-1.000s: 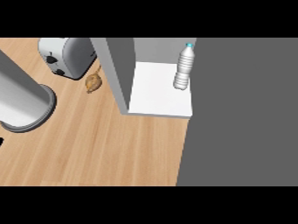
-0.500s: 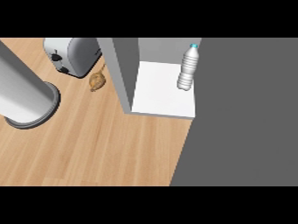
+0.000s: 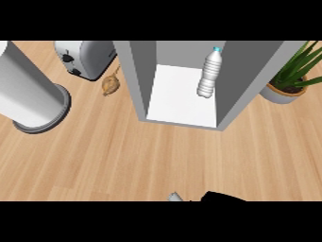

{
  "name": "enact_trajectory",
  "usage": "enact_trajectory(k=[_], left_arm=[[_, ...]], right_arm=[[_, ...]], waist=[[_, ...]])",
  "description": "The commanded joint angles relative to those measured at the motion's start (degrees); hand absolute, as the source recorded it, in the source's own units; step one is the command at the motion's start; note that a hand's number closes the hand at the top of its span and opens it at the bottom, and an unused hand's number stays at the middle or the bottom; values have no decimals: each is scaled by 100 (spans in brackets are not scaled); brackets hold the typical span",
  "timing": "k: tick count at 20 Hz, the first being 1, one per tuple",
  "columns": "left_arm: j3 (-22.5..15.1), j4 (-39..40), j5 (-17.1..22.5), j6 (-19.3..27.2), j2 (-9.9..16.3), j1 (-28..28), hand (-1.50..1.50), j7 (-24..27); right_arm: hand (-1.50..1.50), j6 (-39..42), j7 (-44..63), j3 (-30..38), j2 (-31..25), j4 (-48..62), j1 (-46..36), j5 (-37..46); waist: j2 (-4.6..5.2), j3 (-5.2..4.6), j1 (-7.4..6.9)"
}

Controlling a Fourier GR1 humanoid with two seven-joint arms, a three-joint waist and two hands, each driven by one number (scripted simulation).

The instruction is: Pick up the bottled water, place it into the cabinet and close the cabinet

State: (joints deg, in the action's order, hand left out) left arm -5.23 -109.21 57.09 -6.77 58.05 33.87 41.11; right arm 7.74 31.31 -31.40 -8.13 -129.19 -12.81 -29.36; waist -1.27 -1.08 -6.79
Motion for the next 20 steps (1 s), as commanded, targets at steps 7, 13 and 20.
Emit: enact_trajectory(k=[7, 13, 20], left_arm=[[553, 455, 200, -916, 164, 381, -150, 258], [1019, 374, 170, -1337, 18, 1201, -150, 495], [1599, 475, 190, -1845, -255, 1713, -150, 485]], right_arm=[[150, -951, 826, -750, 803, 1585, -2975, -899], [150, -966, 839, 31, 809, 3032, -4356, -1985], [150, -426, 704, 626, 813, 4049, -4110, -2538]], waist=[[127, 64, -122], [117, 100, 148], [135, 111, 423]])
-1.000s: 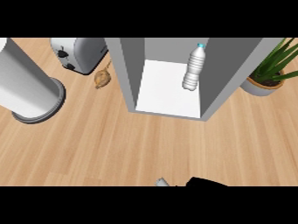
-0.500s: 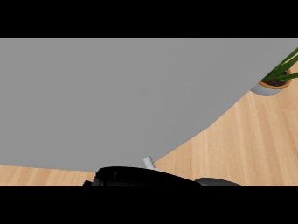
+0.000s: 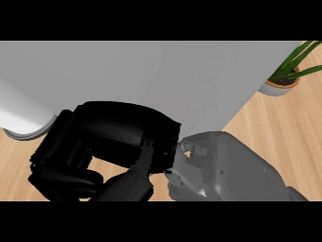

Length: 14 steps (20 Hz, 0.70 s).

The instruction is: Pick up the bottled water, place it into the cabinet and close the cabinet

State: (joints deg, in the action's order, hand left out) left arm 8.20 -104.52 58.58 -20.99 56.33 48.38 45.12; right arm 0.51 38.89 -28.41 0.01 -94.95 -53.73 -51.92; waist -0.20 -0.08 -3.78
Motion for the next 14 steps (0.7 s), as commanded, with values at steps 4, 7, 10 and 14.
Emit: enact_trajectory(k=[4, 7, 10, 14], left_arm=[[492, 66, -116, -583, -366, 353, -150, 121], [656, -64, -23, -533, -422, 321, -150, -139], [755, -93, -355, -692, -763, 619, -150, -84], [1024, -235, -57, -803, -812, 617, -150, -399]], right_arm=[[150, 752, -158, 535, -178, 1143, 235, -304], [150, 1078, -417, 785, -286, 1553, 336, -170], [150, 1452, -714, 915, -365, 1966, 469, 54], [150, 1487, -1036, 1371, -446, 2429, 201, 277]], waist=[[25, 11, 186], [36, 11, 226], [30, 11, 191], [31, 12, 207]])
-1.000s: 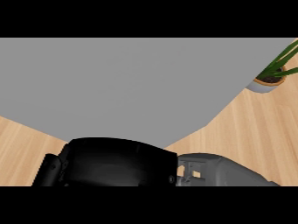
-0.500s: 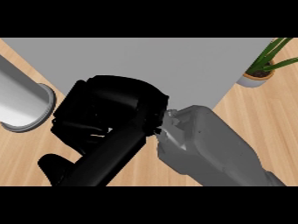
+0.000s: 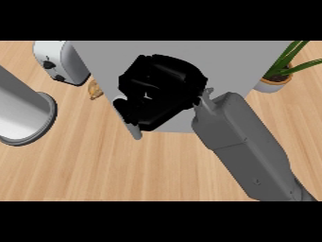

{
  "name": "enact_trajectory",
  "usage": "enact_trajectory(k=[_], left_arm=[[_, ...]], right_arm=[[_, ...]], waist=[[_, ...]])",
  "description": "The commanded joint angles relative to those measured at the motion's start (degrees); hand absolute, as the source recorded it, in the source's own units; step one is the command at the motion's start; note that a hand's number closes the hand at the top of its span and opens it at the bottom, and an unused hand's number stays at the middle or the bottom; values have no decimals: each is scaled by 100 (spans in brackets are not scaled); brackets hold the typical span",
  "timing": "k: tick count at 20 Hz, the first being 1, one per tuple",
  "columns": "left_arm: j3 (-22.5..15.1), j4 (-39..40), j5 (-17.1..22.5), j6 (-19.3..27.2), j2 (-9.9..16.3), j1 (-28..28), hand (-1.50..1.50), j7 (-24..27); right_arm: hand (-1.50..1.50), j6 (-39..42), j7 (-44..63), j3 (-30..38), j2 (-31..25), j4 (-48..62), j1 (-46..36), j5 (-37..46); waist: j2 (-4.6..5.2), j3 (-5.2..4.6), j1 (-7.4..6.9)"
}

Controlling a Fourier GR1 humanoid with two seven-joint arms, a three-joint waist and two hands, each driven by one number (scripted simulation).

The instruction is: Pick up the bottled water, place it into the cabinet and close the cabinet

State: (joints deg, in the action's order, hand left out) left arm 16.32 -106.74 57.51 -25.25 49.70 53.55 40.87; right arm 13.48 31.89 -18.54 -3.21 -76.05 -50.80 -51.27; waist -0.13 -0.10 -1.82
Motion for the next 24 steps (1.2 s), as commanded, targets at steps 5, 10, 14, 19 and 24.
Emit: enact_trajectory(k=[5, 10, 14, 19, 24], left_arm=[[-13, -20, -190, -256, -414, -174, -150, -175], [114, -99, -202, -416, -461, -234, -150, -293], [231, 211, -138, -611, -451, -276, -150, -355], [91, 102, -261, -247, -469, -609, -150, -557], [-133, -144, -457, -114, -576, -774, -150, -687]], right_arm=[[150, 708, -1137, 470, -253, 810, -99, 863], [150, 350, -1196, 806, -155, 1234, -928, 1090], [-150, 197, -1574, 963, -222, 1217, -1060, 1393], [-150, -323, -1693, 999, -136, 1195, -1222, 1724], [-150, -147, -1665, 1069, -219, 1354, -1372, 1699]], waist=[[40, 10, 64], [45, 8, -21], [41, 0, -36], [58, -8, 42], [91, 0, -6]])
